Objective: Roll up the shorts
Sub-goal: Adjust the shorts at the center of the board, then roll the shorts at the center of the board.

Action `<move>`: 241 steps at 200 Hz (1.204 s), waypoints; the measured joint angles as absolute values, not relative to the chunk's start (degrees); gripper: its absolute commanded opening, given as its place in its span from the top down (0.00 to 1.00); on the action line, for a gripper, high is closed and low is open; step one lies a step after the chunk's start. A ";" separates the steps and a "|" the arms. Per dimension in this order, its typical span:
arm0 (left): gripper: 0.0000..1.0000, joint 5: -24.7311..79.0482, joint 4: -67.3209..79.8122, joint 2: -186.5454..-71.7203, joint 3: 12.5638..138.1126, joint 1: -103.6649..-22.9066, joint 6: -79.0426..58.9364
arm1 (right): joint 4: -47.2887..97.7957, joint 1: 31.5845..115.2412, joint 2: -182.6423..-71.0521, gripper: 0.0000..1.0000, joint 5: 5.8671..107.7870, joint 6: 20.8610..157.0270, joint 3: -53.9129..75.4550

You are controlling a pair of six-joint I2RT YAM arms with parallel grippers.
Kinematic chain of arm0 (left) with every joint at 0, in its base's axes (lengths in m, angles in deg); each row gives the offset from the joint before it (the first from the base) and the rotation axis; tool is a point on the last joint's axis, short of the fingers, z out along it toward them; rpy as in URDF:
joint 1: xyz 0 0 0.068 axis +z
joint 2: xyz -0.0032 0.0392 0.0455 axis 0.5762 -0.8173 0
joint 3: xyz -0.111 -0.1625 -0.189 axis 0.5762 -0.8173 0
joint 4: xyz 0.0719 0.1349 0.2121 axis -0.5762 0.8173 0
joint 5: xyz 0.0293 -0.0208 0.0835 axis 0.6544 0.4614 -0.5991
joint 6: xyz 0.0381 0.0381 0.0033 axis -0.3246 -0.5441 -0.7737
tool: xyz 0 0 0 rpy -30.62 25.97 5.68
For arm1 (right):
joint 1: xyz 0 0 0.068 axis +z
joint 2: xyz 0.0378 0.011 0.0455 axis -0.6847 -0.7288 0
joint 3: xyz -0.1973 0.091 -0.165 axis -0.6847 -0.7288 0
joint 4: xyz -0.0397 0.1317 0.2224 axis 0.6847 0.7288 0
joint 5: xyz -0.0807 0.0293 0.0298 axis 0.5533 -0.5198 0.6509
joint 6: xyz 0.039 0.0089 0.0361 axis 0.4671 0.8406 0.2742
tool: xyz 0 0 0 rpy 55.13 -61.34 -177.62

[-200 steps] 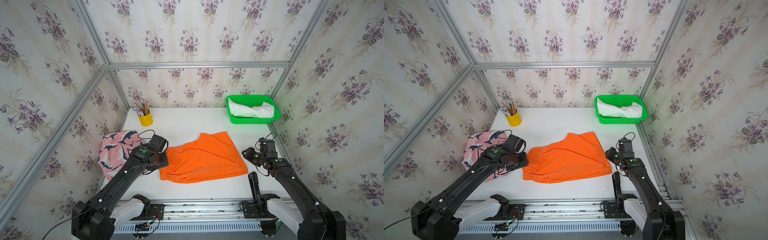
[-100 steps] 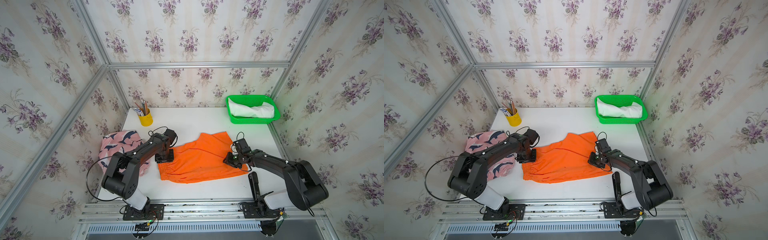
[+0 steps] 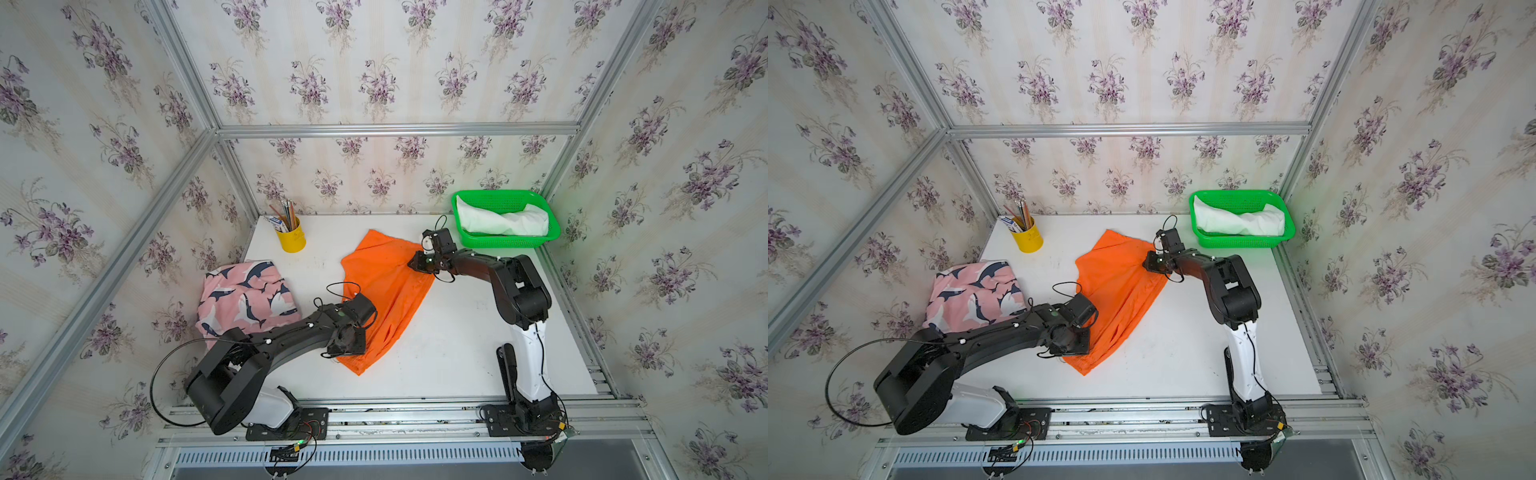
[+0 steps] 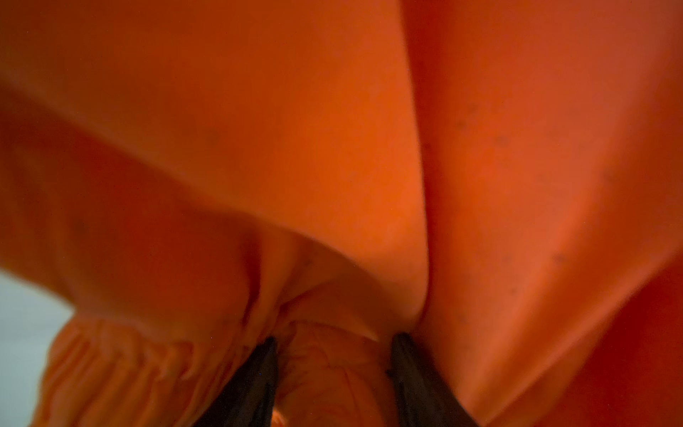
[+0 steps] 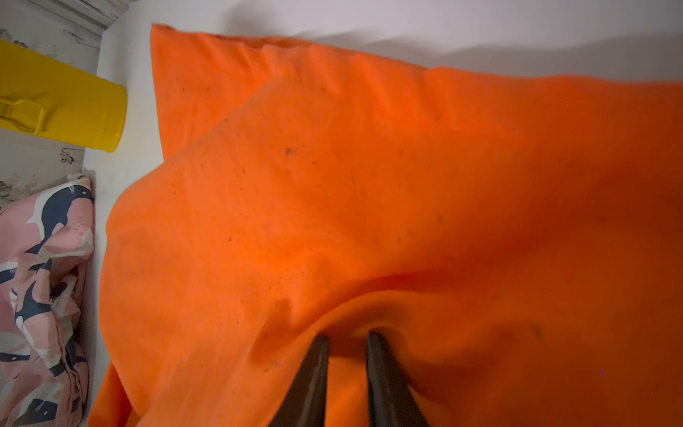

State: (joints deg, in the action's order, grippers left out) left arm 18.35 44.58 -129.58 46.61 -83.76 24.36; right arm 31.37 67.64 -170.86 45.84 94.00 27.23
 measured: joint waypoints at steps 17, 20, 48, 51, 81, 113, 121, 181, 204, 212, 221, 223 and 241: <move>0.42 21.72 45.15 -129.84 50.90 -89.18 26.92 | 36.27 68.42 -171.74 0.74 45.41 92.09 31.80; 0.41 22.42 45.37 -129.51 51.88 -89.86 26.96 | 36.82 68.53 -171.41 0.74 45.32 91.88 31.99; 0.38 20.86 50.15 -123.77 57.35 -90.17 27.58 | 40.99 69.54 -160.98 0.73 44.69 89.78 25.76; 0.38 20.56 50.74 -123.20 57.61 -89.95 27.53 | 41.58 69.60 -159.13 0.73 44.53 89.78 24.30; 0.38 18.77 55.94 -120.55 57.08 -84.97 26.35 | 42.54 71.29 -142.93 0.72 42.48 91.35 6.24; 0.37 20.23 57.50 -121.30 55.14 -83.61 23.90 | 44.05 79.15 -125.79 0.71 40.36 95.96 -11.61; 0.36 20.49 57.39 -121.56 54.68 -83.59 23.47 | 44.03 81.97 -122.62 0.71 39.37 97.51 -14.61; 0.31 21.13 54.39 -125.21 51.16 -83.41 22.11 | 38.74 90.74 -116.02 0.70 40.36 108.90 -26.54; 0.32 21.19 52.53 -129.38 49.85 -83.24 21.52 | 35.07 92.44 -120.13 0.71 40.93 110.56 -27.37; 0.32 21.34 52.03 -130.98 49.50 -83.04 21.33 | 33.82 92.60 -121.82 0.72 41.14 110.56 -27.37; 0.33 21.65 51.51 -132.53 49.56 -82.61 21.04 | 33.01 92.57 -123.59 0.73 42.74 110.56 -27.09; 0.33 21.69 51.38 -132.84 49.61 -82.50 20.98 | 32.84 92.57 -123.94 0.74 42.98 110.56 -27.00; 0.33 21.80 50.22 -136.09 51.23 -81.21 19.88 | 31.99 92.53 -128.02 0.76 45.03 110.08 -25.27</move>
State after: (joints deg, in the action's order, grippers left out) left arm 21.80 50.22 -136.09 51.23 -81.21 19.88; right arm 31.99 92.53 -128.02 45.03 110.08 -25.27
